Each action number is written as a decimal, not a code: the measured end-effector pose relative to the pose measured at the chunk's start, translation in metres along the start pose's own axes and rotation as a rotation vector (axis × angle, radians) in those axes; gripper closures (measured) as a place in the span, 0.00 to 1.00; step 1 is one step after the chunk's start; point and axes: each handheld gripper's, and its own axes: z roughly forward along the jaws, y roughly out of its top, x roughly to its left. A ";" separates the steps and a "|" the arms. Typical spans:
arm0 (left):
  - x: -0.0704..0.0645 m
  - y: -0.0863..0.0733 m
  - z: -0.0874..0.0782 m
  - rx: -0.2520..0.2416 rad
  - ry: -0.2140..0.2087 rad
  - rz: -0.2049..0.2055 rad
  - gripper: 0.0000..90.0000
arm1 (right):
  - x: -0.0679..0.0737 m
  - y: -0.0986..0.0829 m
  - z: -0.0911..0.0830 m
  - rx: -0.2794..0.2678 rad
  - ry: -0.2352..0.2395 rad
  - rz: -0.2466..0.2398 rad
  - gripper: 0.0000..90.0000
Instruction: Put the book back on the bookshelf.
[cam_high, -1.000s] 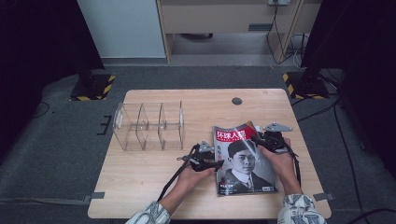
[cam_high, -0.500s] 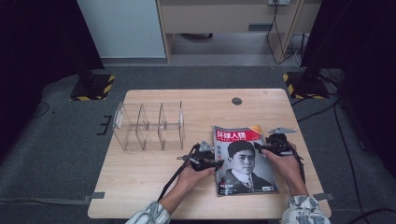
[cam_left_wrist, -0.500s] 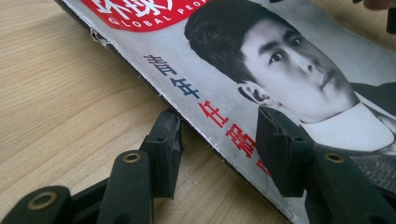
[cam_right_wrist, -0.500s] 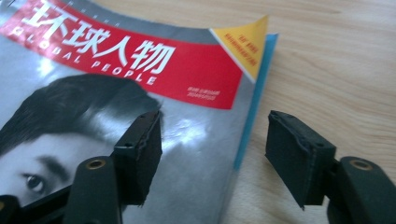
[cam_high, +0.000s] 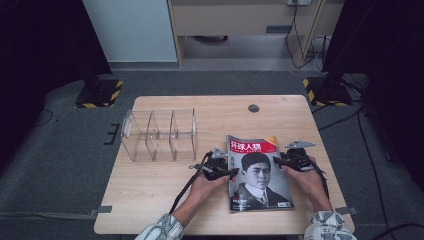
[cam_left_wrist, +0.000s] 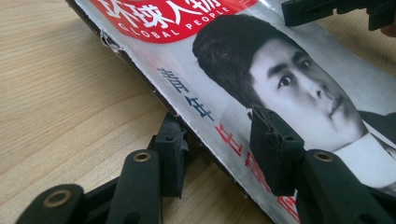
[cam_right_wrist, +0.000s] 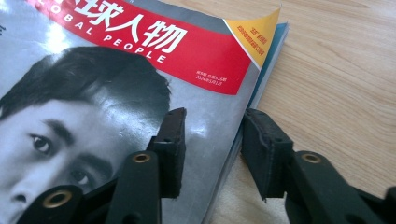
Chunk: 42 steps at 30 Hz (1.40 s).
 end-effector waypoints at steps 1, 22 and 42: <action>0.000 0.000 -0.001 0.001 0.000 0.002 0.65 | 0.001 0.000 0.000 -0.001 -0.001 -0.008 0.71; 0.008 0.001 -0.008 0.030 -0.012 -0.017 0.66 | 0.017 -0.001 -0.004 0.016 0.083 -0.053 0.85; 0.015 0.006 -0.003 0.045 -0.029 -0.039 0.59 | 0.026 -0.002 -0.005 0.026 0.154 -0.079 0.86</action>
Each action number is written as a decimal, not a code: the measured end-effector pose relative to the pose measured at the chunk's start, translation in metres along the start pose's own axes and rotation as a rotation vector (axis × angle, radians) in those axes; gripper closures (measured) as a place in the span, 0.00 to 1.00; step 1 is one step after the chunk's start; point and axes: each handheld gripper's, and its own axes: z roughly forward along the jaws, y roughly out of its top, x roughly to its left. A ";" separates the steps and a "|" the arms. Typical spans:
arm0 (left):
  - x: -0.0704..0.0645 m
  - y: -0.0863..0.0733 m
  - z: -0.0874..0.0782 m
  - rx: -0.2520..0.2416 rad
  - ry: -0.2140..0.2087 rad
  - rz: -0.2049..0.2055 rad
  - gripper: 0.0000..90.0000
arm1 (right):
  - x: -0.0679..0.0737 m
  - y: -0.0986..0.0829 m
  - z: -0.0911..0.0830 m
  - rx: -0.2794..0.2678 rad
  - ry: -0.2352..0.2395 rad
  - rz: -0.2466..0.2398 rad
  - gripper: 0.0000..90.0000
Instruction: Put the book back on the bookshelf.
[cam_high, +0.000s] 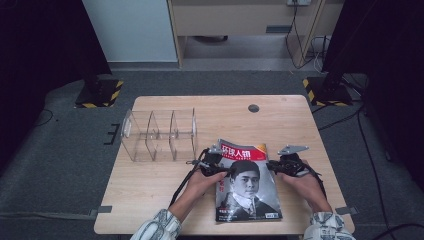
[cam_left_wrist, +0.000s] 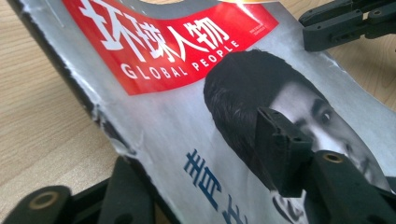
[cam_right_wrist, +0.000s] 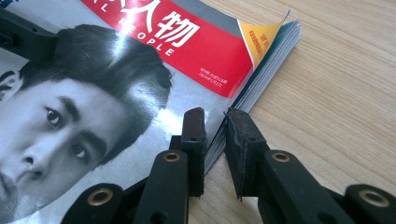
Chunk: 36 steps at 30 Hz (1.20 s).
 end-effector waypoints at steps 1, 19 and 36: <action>0.000 0.000 0.000 0.000 0.004 -0.004 0.61 | 0.000 0.000 0.000 0.001 0.002 -0.002 0.86; -0.008 0.013 -0.010 -0.021 -0.011 -0.009 0.69 | 0.003 0.001 0.013 -0.047 -0.040 0.076 0.57; 0.001 0.035 0.000 -0.014 -0.039 -0.078 0.56 | 0.003 -0.001 0.011 -0.055 -0.030 0.077 0.71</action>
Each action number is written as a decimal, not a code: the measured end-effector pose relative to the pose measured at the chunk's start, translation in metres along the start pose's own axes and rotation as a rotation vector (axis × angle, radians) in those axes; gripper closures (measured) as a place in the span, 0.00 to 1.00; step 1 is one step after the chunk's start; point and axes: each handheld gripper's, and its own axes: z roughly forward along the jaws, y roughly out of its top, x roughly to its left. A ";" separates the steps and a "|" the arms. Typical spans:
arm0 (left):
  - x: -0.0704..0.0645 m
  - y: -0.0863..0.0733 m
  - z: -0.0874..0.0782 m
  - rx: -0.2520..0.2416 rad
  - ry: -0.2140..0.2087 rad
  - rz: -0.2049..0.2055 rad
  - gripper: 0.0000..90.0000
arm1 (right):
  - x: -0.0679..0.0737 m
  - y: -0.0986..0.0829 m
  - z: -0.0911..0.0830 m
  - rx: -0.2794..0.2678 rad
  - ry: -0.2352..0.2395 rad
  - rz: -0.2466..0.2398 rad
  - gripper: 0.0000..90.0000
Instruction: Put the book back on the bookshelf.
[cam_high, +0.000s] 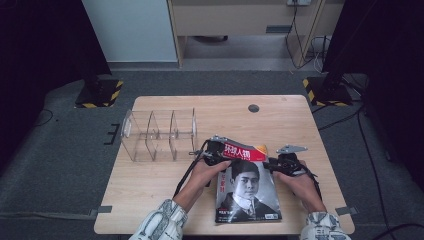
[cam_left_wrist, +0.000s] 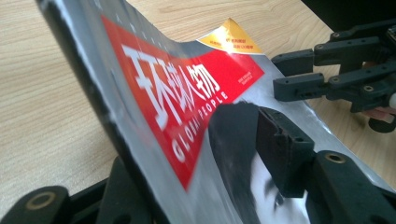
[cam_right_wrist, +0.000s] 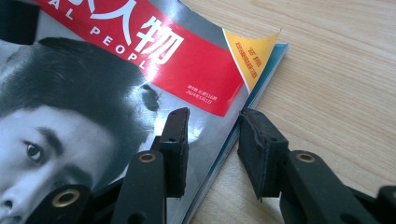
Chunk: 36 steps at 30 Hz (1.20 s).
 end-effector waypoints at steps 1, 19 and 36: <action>0.000 0.000 0.000 0.001 0.001 0.003 0.57 | 0.000 0.000 0.000 0.002 0.005 -0.001 0.72; 0.002 0.001 0.002 0.004 0.047 -0.001 0.88 | 0.001 0.000 0.000 0.000 0.027 -0.014 0.72; -0.009 0.004 -0.007 -0.035 0.027 0.037 0.90 | -0.007 0.004 -0.001 -0.008 -0.009 0.056 0.30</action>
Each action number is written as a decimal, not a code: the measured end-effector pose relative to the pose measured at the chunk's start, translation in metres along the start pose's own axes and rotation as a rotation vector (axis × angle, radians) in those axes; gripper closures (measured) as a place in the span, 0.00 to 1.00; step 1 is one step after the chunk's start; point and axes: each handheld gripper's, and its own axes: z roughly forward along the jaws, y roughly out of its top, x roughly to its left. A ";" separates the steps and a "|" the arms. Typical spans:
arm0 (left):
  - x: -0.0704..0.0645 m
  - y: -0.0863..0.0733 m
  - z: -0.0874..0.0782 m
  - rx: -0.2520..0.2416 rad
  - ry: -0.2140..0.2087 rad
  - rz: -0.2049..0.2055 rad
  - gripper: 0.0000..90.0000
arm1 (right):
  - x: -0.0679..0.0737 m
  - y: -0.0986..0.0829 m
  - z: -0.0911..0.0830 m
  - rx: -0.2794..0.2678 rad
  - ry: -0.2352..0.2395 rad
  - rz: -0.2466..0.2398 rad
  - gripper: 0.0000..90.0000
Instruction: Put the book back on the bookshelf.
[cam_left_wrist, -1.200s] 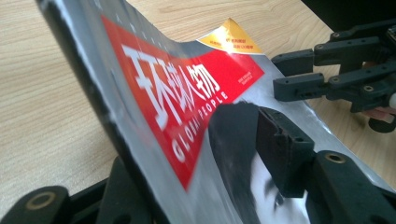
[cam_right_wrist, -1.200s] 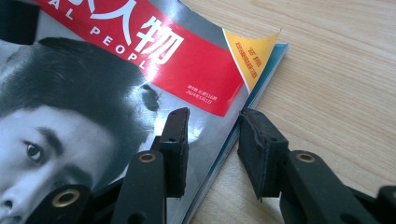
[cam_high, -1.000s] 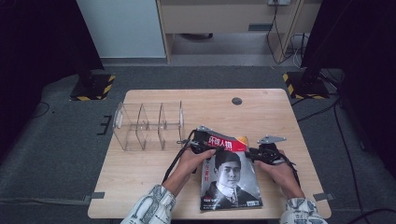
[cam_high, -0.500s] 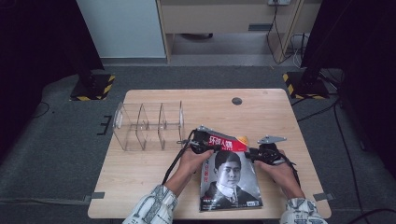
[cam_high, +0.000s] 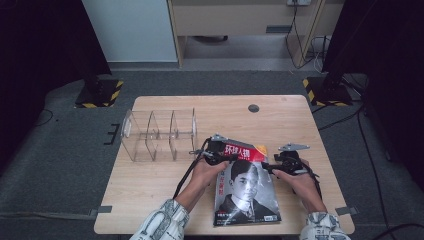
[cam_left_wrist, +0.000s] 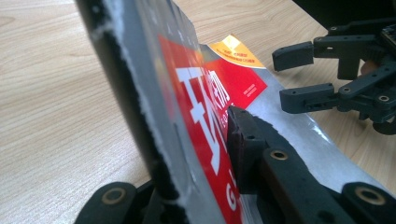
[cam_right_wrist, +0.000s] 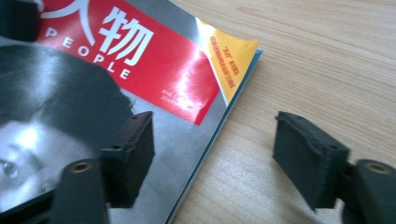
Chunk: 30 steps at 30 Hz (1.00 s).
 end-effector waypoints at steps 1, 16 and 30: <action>0.000 0.000 -0.001 -0.003 0.000 0.005 0.90 | 0.000 0.001 0.000 -0.001 -0.003 0.003 0.28; -0.009 0.012 -0.018 -0.047 -0.003 0.057 0.93 | -0.002 0.003 -0.004 -0.029 0.039 -0.019 0.22; -0.012 0.024 -0.036 -0.081 -0.006 0.097 0.94 | 0.004 0.003 -0.002 -0.017 0.085 -0.029 0.33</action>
